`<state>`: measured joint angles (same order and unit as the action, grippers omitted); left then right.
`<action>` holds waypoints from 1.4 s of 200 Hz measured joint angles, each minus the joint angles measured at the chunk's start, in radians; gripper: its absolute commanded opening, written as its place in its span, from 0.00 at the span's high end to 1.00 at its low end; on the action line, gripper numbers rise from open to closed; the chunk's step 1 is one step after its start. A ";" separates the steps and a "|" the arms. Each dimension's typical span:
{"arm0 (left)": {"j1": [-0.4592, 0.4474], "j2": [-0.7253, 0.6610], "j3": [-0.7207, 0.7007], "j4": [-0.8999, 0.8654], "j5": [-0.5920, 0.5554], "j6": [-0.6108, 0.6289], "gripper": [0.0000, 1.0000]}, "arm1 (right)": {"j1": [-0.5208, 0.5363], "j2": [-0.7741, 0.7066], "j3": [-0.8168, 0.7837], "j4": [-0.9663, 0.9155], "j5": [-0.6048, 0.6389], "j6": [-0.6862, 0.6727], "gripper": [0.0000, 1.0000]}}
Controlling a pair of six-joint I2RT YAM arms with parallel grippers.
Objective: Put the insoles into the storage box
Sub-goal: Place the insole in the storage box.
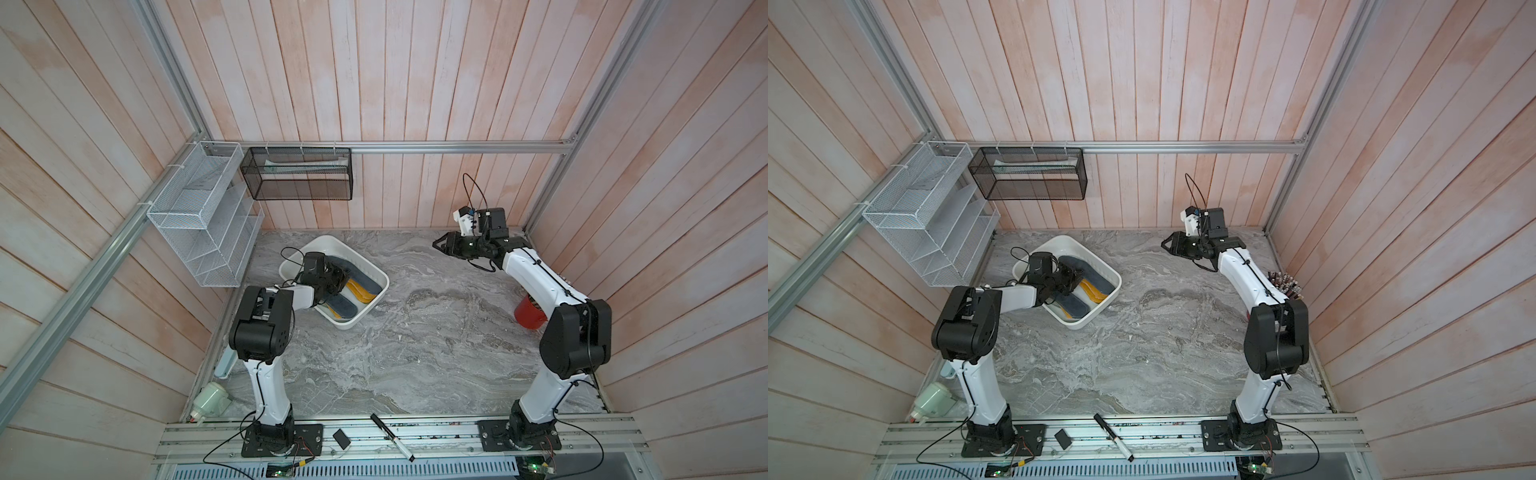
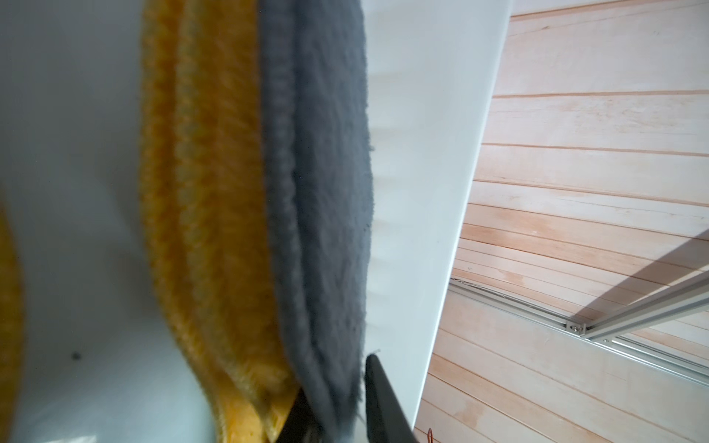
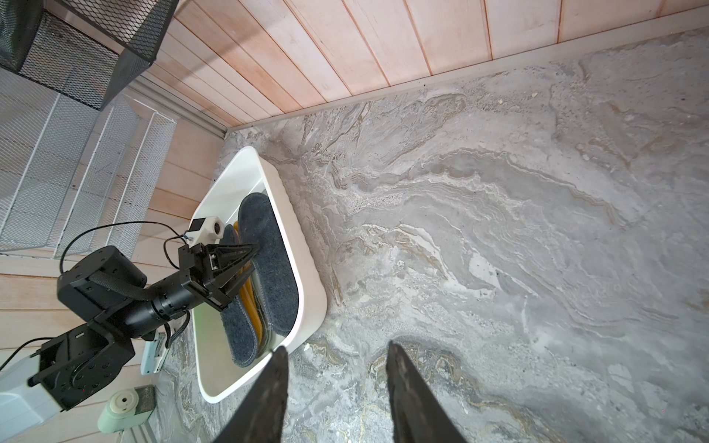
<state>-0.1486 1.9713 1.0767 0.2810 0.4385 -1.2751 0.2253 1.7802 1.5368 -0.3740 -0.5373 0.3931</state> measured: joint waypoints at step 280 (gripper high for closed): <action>0.084 -0.126 0.017 -0.165 -0.031 0.029 0.76 | -0.011 0.000 -0.048 0.007 -0.011 0.000 0.49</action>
<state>-0.0650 1.8458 1.0939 0.1158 0.4072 -1.2465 0.2142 1.7802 1.4891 -0.3672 -0.5484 0.3927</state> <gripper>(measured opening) 0.237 0.501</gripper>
